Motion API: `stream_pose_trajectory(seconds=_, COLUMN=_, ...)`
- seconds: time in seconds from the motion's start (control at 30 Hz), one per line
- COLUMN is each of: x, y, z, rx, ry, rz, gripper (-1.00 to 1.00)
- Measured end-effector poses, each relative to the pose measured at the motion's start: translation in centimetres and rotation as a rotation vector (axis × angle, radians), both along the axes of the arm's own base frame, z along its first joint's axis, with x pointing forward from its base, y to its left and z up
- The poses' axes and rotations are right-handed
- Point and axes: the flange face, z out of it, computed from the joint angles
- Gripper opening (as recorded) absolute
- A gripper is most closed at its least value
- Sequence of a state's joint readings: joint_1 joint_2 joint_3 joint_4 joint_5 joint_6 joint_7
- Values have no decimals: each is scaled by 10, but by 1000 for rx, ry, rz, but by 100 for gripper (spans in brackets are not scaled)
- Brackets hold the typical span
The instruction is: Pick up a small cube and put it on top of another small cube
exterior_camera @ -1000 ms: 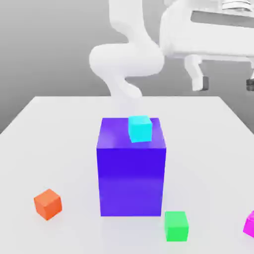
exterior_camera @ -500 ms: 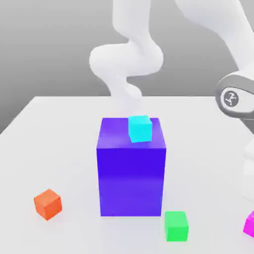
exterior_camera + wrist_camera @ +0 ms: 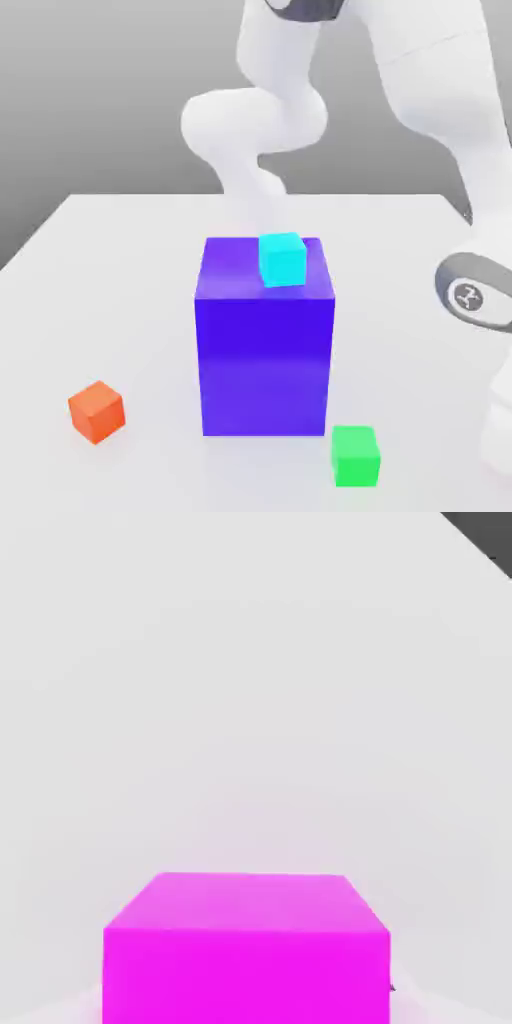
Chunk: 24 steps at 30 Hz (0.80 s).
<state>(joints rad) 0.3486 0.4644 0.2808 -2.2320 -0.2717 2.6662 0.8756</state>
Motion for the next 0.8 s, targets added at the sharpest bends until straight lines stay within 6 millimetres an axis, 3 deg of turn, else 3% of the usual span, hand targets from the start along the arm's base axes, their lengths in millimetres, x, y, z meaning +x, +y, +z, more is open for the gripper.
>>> stream_pose_trajectory(seconds=0.1, x=2, y=-12, z=23, rx=-13, ry=-3, rz=37, gripper=-100)
stream_pose_trajectory(seconds=0.47, x=13, y=-98, z=46, rx=-63, ry=-6, rz=289, gripper=-100)
stream_pose_trajectory(seconds=0.8, x=10, y=-173, z=68, rx=-38, ry=1, rz=509, gripper=-100)
